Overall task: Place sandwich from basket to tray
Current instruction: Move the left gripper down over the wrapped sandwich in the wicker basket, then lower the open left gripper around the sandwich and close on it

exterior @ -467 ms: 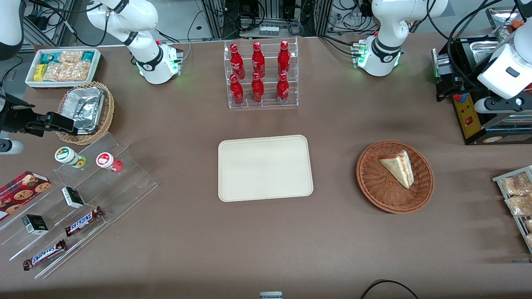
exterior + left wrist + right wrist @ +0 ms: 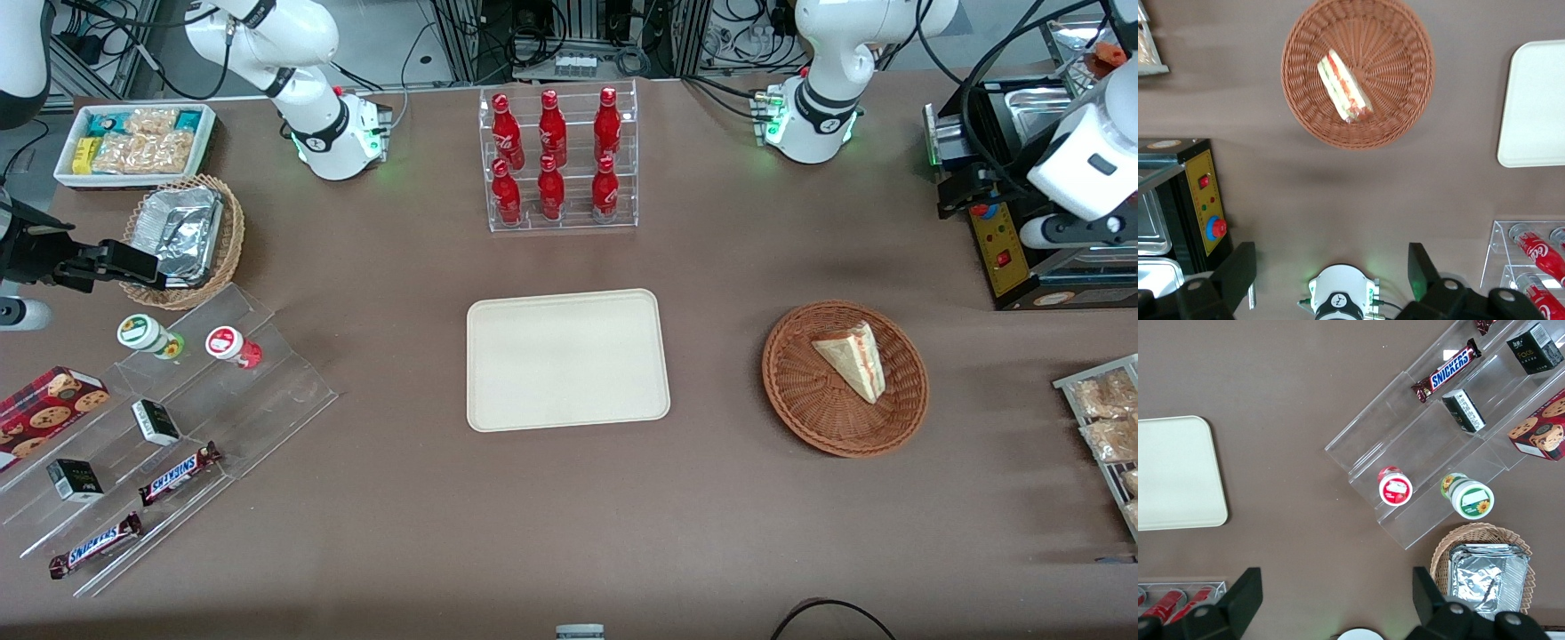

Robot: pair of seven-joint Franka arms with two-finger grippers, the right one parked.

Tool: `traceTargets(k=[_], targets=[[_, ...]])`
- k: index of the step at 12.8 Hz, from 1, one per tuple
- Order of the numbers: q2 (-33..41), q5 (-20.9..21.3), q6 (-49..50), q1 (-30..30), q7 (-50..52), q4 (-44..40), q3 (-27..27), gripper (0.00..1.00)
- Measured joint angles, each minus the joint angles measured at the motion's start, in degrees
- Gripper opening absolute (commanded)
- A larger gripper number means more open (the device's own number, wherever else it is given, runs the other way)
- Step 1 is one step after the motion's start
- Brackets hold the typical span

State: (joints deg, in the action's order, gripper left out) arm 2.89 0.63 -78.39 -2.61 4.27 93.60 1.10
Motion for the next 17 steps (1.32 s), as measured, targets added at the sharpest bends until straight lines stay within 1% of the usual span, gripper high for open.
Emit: traceTargets(k=[3,8,13,17], targets=[[-1.10,0.00,-5.38,0.41,0.03,5.81,-0.10,1.00],[-3.31,0.00,-21.57,1.60,0.46,20.19,-0.29,1.00],[-8.43,0.01,-30.71,1.77,1.67,24.37,-0.29,1.00],[-9.95,0.03,-37.10,1.93,7.03,27.33,-0.30,1.00]])
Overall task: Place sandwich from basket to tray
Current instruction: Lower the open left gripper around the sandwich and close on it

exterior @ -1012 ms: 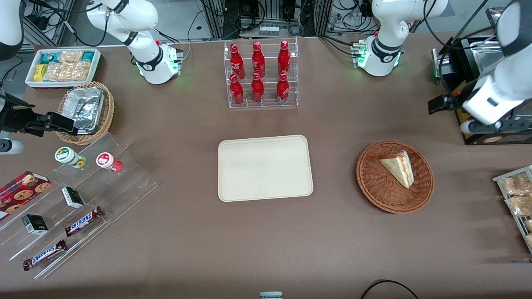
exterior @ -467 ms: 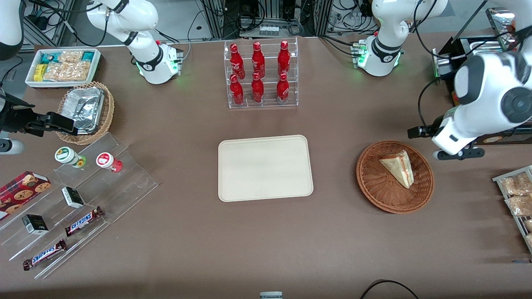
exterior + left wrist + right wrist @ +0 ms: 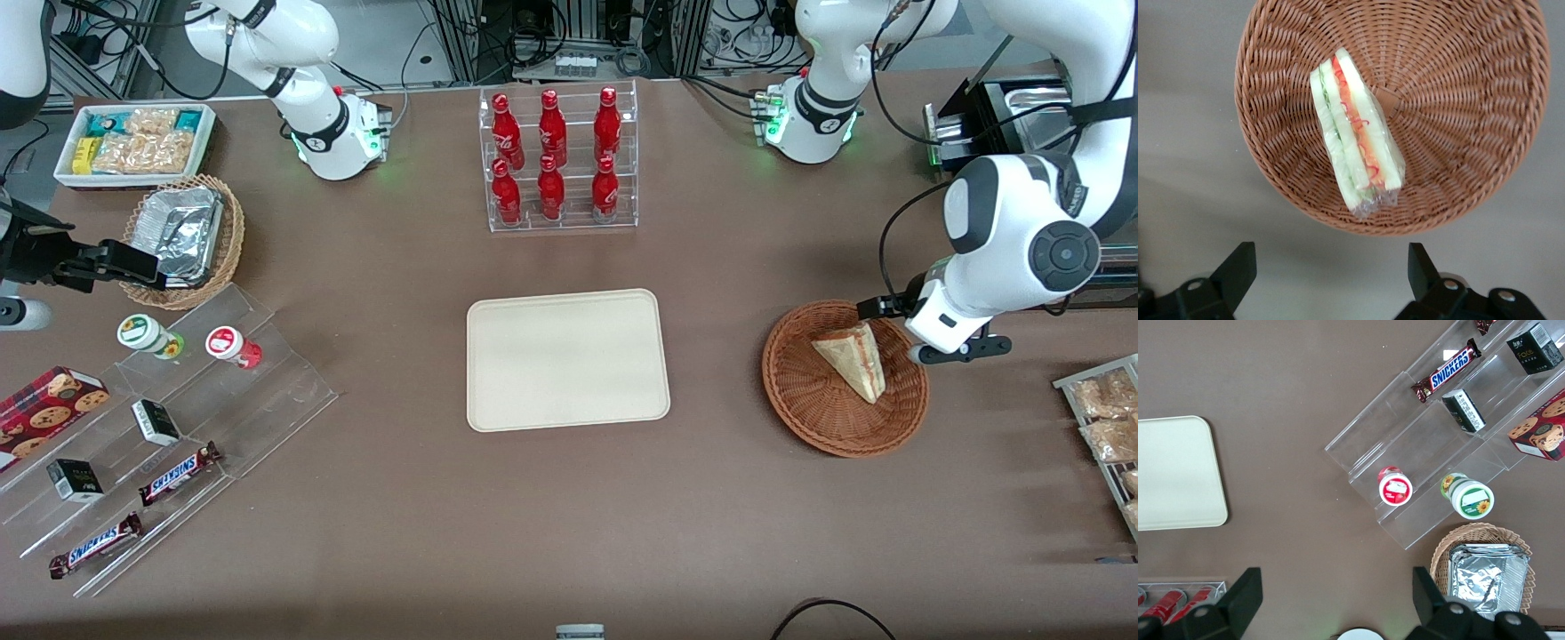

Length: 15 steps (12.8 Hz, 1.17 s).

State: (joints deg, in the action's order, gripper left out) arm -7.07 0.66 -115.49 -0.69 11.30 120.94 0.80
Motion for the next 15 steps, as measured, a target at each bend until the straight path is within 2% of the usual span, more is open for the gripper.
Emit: traceTargets(k=[4,8,15], targets=[[-0.71,0.01,-5.55,0.02,9.96,2.49,0.00,1.00],[-1.20,0.00,-10.48,0.01,24.62,3.88,0.06,1.00],[-3.97,-0.11,-16.14,-0.02,30.76,4.78,0.25,1.00]])
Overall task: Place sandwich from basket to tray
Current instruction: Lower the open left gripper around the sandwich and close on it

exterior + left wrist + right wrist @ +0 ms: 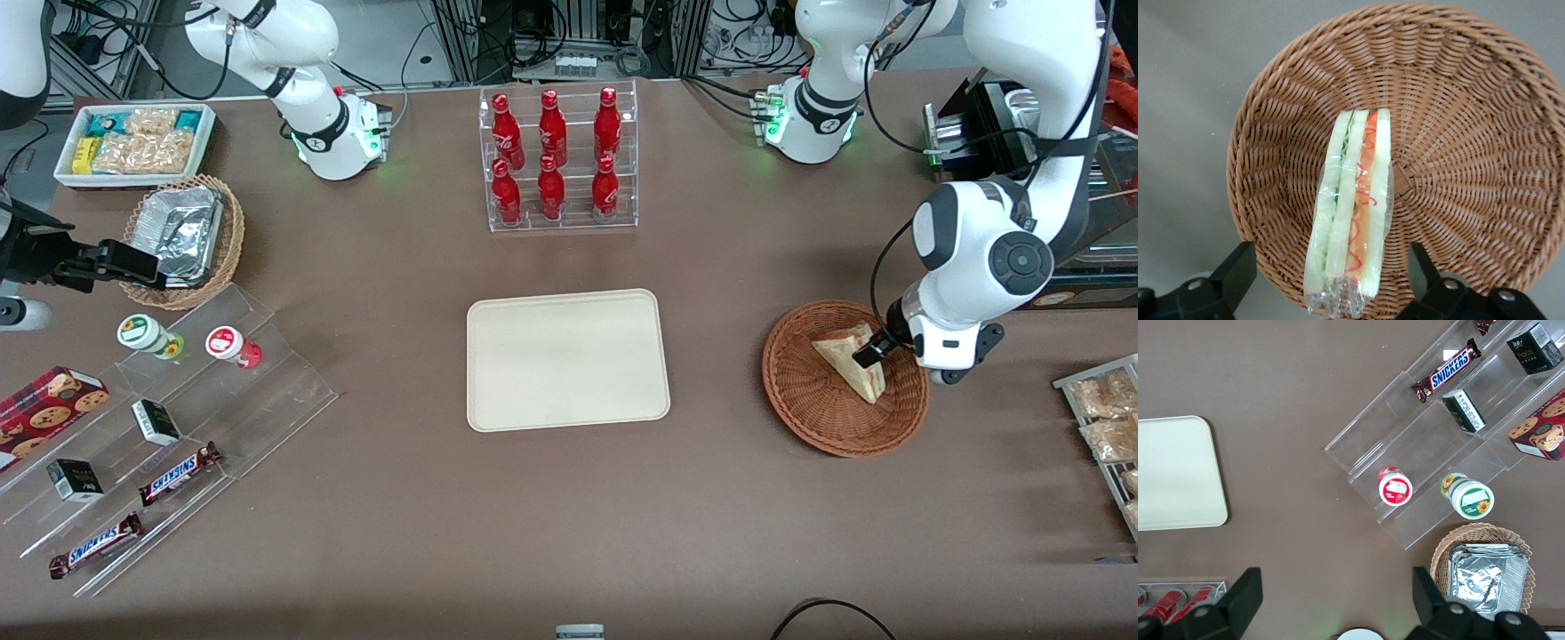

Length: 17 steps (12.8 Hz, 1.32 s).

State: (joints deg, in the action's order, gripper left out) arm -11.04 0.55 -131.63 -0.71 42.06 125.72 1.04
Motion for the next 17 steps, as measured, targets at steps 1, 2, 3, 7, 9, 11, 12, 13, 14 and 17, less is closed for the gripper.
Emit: traceTargets(k=[1,2,3,7,9,11,12,13,14,17], targets=[[-0.34,-0.01,-0.32,-0.02,0.07,0.10,0.06,1.00],[-0.58,-0.02,-0.41,-0.03,0.12,0.22,0.10,1.00],[-0.67,-0.03,-0.46,-0.04,0.15,0.36,0.12,1.00],[-0.84,-0.48,-2.55,-0.18,0.23,1.88,0.19,1.00],[-1.02,-0.65,-3.62,-0.18,0.24,2.69,0.21,1.00],[-1.23,-0.90,-3.81,-0.18,0.33,3.16,0.24,1.00],[-1.34,-1.23,-3.83,-0.18,0.34,3.24,0.24,1.00],[-1.48,-1.58,-3.88,-0.19,0.34,3.33,0.25,1.00],[-1.64,-1.71,-4.15,-0.20,0.34,3.52,0.27,0.97],[-1.99,-1.83,-5.75,-0.21,0.39,4.48,0.30,0.64]])
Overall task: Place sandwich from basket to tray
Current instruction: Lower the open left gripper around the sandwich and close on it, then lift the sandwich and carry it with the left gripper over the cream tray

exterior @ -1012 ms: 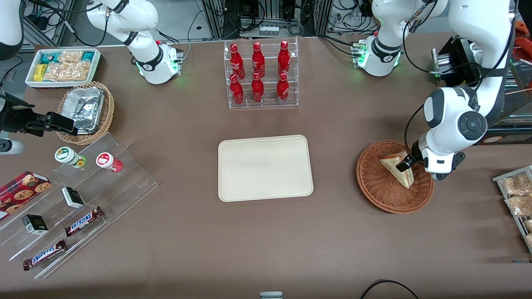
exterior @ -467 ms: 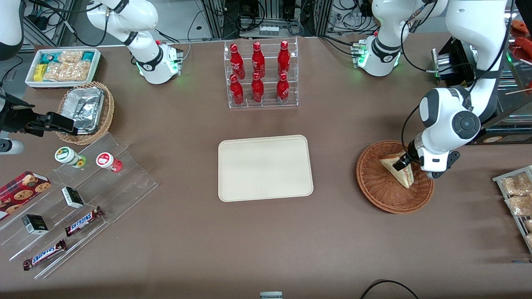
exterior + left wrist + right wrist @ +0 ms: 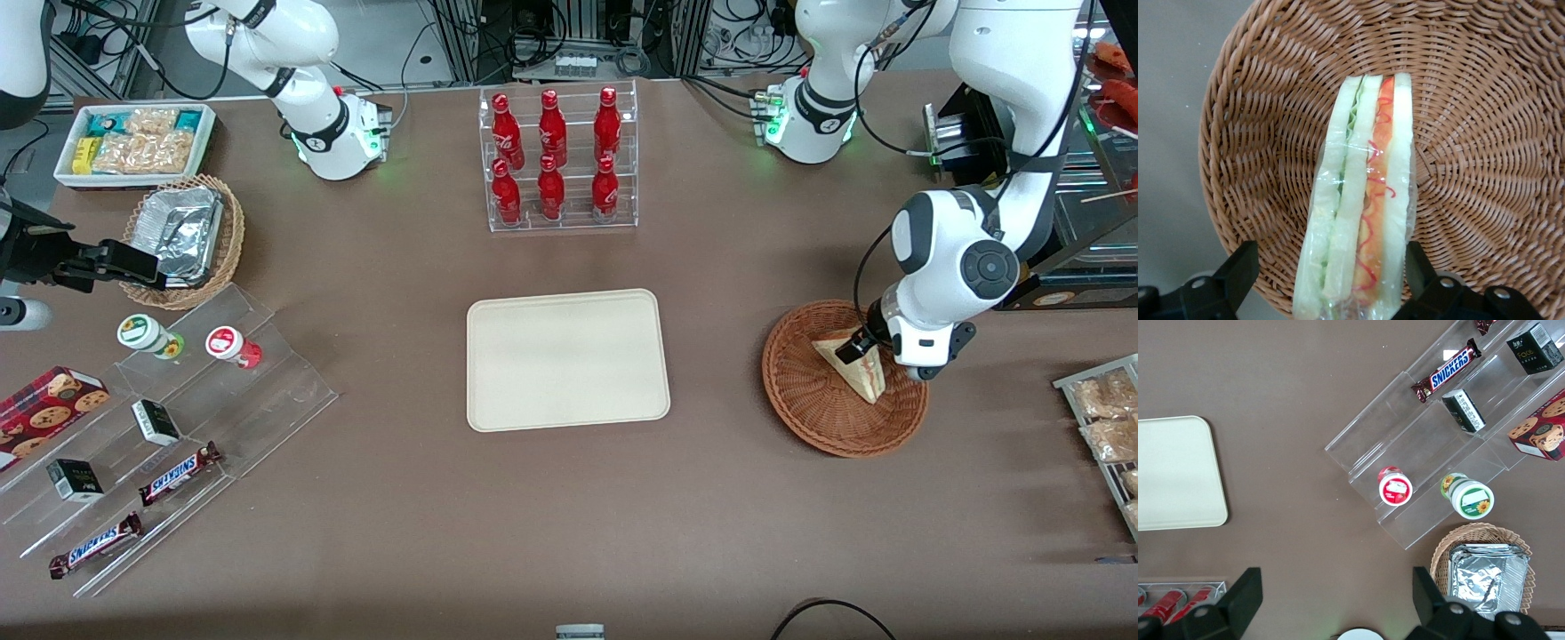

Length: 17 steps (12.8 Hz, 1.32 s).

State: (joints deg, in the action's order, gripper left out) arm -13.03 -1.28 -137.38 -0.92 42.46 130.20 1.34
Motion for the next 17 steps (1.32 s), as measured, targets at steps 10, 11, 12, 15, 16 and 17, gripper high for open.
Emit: traceTargets(k=[10,11,12,15,16,17], targets=[[0.02,-0.07,0.76,-0.01,0.06,-0.32,0.14,0.00],[0.28,-0.07,2.21,-0.02,0.06,-1.06,0.31,0.00],[0.55,-0.07,4.51,-0.04,0.06,-2.42,0.58,0.00],[0.96,-0.08,14.04,-0.46,0.06,-9.68,2.46,0.00],[1.02,-0.08,16.27,-0.95,0.06,-11.88,2.77,0.00],[1.03,-0.08,17.90,-1.63,0.06,-13.69,2.85,0.00]])
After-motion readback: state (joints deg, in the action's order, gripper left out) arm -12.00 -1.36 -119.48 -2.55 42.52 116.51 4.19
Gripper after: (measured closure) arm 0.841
